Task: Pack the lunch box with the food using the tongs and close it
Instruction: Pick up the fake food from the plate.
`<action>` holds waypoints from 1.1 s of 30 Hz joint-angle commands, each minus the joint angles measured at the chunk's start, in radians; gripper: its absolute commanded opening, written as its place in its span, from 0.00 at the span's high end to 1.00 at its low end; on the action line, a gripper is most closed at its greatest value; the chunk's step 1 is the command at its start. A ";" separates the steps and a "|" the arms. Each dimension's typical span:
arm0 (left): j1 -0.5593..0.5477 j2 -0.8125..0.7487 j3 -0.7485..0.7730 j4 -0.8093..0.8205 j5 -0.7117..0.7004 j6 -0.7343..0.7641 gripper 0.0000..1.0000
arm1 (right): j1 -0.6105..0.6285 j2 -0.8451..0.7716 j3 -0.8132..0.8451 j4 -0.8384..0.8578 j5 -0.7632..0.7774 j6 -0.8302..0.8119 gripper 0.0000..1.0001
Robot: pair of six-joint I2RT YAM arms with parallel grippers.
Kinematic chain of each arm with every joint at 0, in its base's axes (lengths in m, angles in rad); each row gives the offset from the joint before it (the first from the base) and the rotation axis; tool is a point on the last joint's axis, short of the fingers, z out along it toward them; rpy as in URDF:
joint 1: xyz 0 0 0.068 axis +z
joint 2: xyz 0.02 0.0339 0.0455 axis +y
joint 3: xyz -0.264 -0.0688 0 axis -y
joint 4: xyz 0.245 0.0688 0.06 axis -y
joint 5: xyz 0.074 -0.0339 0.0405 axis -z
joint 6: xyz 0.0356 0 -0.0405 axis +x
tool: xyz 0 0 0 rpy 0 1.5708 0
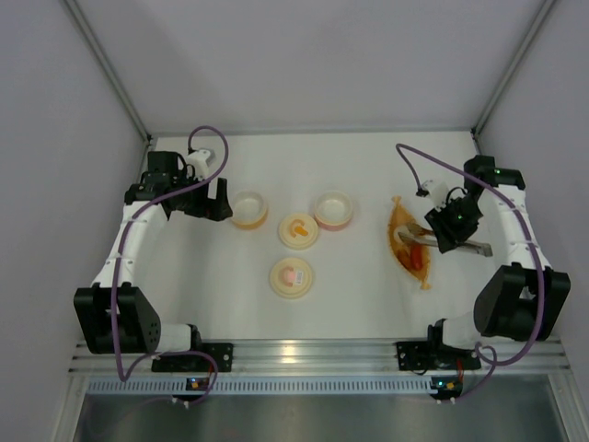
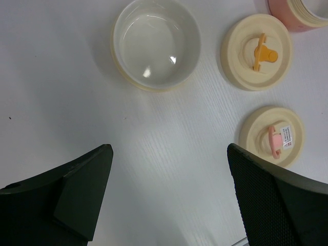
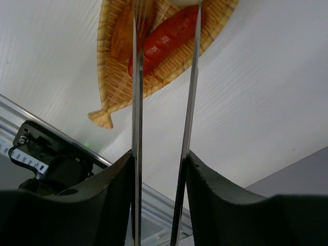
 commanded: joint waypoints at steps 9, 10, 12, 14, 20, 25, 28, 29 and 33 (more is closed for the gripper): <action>0.000 -0.016 0.015 -0.008 -0.002 0.009 0.02 | 0.002 -0.024 0.000 0.035 0.020 0.003 0.83; -0.001 -0.015 0.017 -0.008 -0.002 0.007 0.02 | 0.001 -0.033 0.004 0.032 0.020 0.003 0.86; 0.000 -0.015 0.020 -0.008 -0.002 0.006 0.02 | 0.002 -0.042 0.012 0.029 0.019 0.003 0.95; 0.000 -0.015 0.022 -0.008 -0.002 0.007 0.02 | 0.001 -0.057 0.032 0.016 0.011 0.003 1.00; 0.000 -0.007 0.034 -0.011 0.004 0.004 0.02 | 0.001 -0.090 0.082 -0.027 -0.035 0.009 1.00; 0.000 -0.006 0.037 -0.011 0.006 0.004 0.02 | 0.001 -0.097 0.107 -0.051 -0.050 0.009 1.00; 0.000 -0.007 0.035 -0.011 0.006 0.003 0.02 | -0.001 -0.097 0.124 -0.063 -0.062 0.010 1.00; -0.001 -0.007 0.034 -0.012 0.006 0.001 0.02 | -0.001 -0.096 0.130 -0.068 -0.068 0.010 1.00; -0.001 -0.009 0.032 -0.011 0.006 0.003 0.02 | -0.001 -0.078 0.185 -0.096 -0.107 0.030 1.00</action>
